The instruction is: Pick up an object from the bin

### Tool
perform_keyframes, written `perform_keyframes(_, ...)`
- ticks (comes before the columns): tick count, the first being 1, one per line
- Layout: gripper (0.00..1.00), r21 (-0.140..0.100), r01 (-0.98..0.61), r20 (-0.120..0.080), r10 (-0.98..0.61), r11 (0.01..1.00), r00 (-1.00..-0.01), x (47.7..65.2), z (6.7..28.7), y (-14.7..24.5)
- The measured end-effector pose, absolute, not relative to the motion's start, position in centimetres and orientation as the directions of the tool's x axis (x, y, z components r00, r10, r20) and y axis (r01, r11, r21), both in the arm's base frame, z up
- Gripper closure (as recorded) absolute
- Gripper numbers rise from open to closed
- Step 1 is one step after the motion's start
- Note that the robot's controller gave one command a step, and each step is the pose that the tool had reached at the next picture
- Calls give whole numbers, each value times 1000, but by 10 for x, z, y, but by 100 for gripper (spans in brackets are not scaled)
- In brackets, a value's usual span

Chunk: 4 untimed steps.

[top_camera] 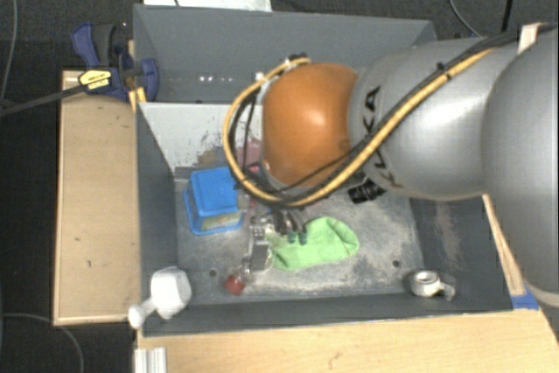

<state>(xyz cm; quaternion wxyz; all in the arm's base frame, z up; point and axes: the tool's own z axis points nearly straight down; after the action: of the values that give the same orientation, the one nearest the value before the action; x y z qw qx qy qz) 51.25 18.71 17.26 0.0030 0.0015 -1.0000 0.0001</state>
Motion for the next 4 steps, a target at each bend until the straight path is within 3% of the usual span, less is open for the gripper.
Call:
perform_keyframes(1,0,2,3,-2,3,1000,-1000,514,177,186)
perform_keyframes(2,0,3,60,-6,60,998,-998,534,105,135)
perform_keyframes(3,0,0,-30,3,-30,1000,-1000,534,92,118)
perform_keyframes(4,0,1,81,-1,81,997,-997,532,102,103)
